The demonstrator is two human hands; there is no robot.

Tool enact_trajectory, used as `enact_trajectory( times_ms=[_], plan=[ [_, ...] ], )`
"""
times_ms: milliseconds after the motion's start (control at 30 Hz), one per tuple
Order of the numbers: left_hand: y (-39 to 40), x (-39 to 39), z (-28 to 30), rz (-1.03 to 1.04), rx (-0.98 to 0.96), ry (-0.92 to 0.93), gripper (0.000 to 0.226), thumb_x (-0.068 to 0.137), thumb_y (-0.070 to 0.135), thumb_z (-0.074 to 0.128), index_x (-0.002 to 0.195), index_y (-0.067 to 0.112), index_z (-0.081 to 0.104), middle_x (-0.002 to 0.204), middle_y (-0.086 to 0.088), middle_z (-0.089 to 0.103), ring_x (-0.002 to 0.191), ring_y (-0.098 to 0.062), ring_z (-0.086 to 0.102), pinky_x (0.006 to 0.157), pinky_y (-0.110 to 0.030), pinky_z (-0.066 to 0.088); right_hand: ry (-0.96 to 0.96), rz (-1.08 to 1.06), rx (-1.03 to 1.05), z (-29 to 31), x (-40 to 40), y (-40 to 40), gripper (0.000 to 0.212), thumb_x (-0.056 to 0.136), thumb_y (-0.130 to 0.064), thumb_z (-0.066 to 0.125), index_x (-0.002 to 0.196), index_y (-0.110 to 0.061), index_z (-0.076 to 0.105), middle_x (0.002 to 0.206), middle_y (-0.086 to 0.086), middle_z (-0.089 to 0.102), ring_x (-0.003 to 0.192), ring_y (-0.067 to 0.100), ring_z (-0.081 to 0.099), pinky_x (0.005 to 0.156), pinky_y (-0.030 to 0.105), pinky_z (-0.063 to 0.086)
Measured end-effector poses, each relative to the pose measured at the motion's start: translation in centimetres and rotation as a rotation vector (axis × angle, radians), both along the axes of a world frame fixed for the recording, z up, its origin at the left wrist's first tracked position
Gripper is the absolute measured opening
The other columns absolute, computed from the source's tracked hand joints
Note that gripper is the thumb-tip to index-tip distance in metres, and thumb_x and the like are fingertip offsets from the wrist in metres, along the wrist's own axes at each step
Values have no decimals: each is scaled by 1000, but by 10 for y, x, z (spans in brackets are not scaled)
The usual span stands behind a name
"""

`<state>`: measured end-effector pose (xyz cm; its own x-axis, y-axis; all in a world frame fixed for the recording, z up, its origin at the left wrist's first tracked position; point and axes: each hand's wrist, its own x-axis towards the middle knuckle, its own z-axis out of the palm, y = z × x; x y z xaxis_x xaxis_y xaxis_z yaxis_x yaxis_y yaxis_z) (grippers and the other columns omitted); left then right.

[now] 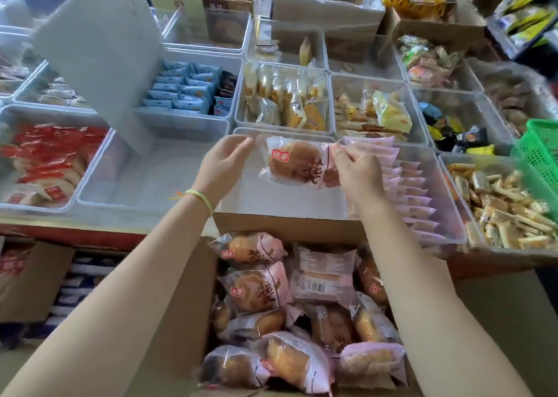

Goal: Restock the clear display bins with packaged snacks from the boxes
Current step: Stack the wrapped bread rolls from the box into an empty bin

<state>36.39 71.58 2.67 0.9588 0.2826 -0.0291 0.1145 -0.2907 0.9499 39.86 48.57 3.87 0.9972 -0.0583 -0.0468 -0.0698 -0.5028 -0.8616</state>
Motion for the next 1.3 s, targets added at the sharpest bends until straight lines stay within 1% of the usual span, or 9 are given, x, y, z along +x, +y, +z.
enact_trajectory(
  times_ms=[167,267,567,633,767,900,1000,1167,1300],
  plan=[
    [68,34,-52,-197,490,365,31,95,17,52,120,5,66,126,-15,62,116,-31,56,95,-32,42,181,-95,-21,-36,38,65,34,104,-31,49,115,-11,73,98,4,71,95,20,65,77,25,52],
    [80,51,-82,-377,619,487,47,97,17,51,142,7,46,151,-14,35,137,-30,38,111,-33,29,266,-121,-19,-59,59,93,30,101,-27,53,112,-8,74,106,8,73,104,25,66,91,33,53],
    [83,72,-140,-371,644,311,70,97,28,50,156,20,13,165,4,-6,148,-20,20,115,-40,32,495,-270,252,-152,153,118,14,93,-26,65,82,-20,72,106,12,74,94,30,70,92,53,57],
    [84,70,-152,-370,634,284,73,97,28,46,157,21,7,164,7,-12,149,-17,14,114,-38,32,532,-315,292,-145,159,129,14,97,-20,61,97,-11,72,105,14,71,87,25,66,94,51,55],
    [82,67,-161,-315,555,219,71,96,18,42,158,23,8,163,13,-12,148,-14,17,103,-35,40,613,-262,308,-145,159,131,16,94,-5,53,81,-9,62,92,14,64,71,23,64,69,34,59],
    [80,66,-162,-308,532,205,70,96,19,40,158,24,8,163,16,-14,144,-14,28,95,-35,46,705,-196,298,-156,156,130,13,97,-5,58,110,-5,61,112,16,62,81,26,66,60,28,54],
    [79,65,-162,-306,540,229,69,97,20,40,158,26,7,162,17,-15,130,-19,46,81,-32,45,731,-199,352,-162,156,132,35,100,-3,55,134,0,49,126,20,57,102,35,66,75,34,56],
    [79,65,-161,-313,555,240,70,97,20,40,157,26,7,162,17,-16,132,-21,45,89,-38,49,901,-201,663,-150,147,149,17,107,-12,44,121,-3,47,122,31,58,117,43,62,93,44,55],
    [79,65,-164,-323,563,233,69,98,21,40,158,25,6,162,15,-17,136,-19,41,92,-40,48,841,-28,594,-151,148,166,31,103,-19,49,119,4,62,118,21,64,96,33,68,74,36,61]
  ],
)
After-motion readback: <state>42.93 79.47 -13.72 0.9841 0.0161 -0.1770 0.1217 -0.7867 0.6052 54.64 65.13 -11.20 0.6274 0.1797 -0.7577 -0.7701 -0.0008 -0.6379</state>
